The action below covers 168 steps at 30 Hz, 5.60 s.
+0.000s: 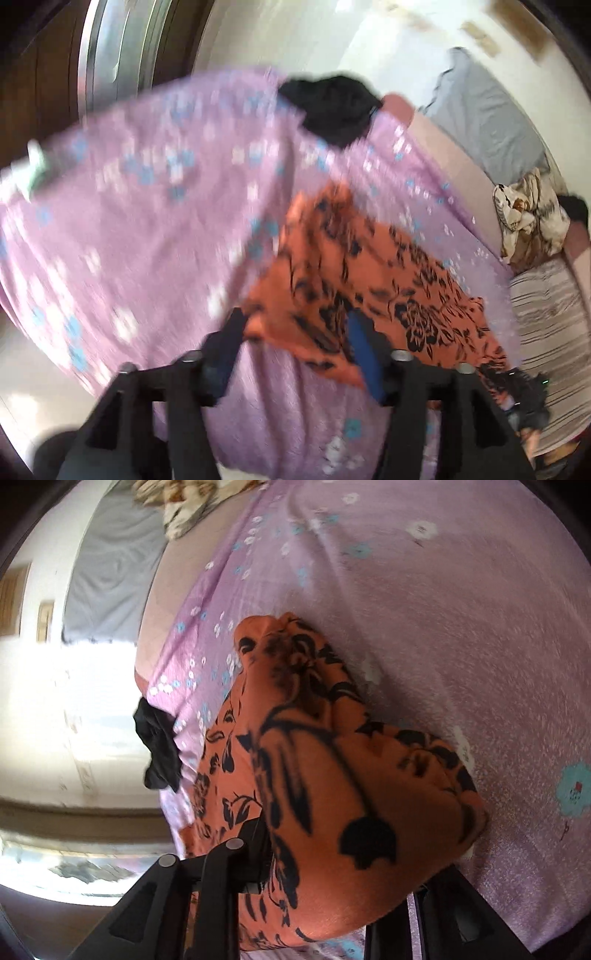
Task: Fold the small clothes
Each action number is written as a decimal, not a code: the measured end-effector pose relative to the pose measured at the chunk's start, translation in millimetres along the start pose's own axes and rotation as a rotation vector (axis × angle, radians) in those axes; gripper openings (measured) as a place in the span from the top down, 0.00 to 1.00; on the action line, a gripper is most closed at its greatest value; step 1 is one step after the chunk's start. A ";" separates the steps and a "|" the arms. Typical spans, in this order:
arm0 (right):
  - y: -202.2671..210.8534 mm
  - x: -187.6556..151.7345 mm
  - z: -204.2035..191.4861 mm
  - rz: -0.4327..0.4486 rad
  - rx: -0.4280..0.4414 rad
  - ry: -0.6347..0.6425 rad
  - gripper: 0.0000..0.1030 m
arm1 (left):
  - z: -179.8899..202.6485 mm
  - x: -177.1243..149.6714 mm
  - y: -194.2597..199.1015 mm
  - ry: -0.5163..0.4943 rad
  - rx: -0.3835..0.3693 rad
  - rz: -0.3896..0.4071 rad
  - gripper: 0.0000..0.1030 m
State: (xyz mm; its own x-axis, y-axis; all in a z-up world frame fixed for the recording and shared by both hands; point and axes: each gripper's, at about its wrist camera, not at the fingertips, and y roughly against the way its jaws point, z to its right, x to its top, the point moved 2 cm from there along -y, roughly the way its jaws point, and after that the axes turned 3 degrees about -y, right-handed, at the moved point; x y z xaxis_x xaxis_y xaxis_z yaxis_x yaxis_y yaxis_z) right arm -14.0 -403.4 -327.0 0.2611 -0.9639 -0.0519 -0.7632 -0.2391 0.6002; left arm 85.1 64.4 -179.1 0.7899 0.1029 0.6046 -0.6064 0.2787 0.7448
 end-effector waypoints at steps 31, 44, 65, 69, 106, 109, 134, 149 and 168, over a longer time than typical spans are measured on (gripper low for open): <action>-11.9 13.1 -2.0 0.047 0.091 -0.094 0.31 | 73.2 -7.9 -130.5 -0.361 0.204 -0.026 0.18; -14.2 12.5 -3.4 0.054 0.087 -0.072 0.31 | 72.7 -7.7 -132.9 -0.363 0.203 -0.024 0.14; -12.2 10.3 -2.4 0.045 0.098 0.001 0.31 | 70.1 -8.3 -140.1 -0.376 0.194 -0.028 0.04; -10.9 9.6 -1.2 0.046 0.097 0.007 0.31 | 69.9 -7.9 -141.0 -0.374 0.189 -0.031 0.03; 8.9 -33.4 -115.2 0.183 -0.021 0.377 0.78 | 13.7 41.5 -105.2 -0.142 0.294 0.034 0.01; 0.7 -54.2 -157.9 0.174 -0.009 0.476 0.78 | -14.9 59.1 -87.5 -0.065 0.416 0.089 0.01; -135.2 -252.5 -212.5 -0.440 0.157 0.784 0.14 | -116.3 93.4 -35.9 0.217 0.542 0.143 0.01; -67.7 -122.5 -168.5 -0.150 0.043 0.578 0.60 | 43.2 69.9 -44.5 -0.263 0.322 0.249 0.01; -167.1 -84.9 -224.8 -0.175 -0.167 0.677 0.59 | 17.3 43.1 -114.4 -0.245 0.428 -0.010 0.01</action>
State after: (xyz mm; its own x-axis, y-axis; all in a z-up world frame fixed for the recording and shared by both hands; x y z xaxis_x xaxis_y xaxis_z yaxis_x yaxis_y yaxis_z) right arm 224.2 -255.3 -243.5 0.7217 -0.6163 0.3151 -0.5904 -0.3105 0.7450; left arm 186.9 20.4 -233.3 0.7822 -0.1393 0.6072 -0.6227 -0.1443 0.7691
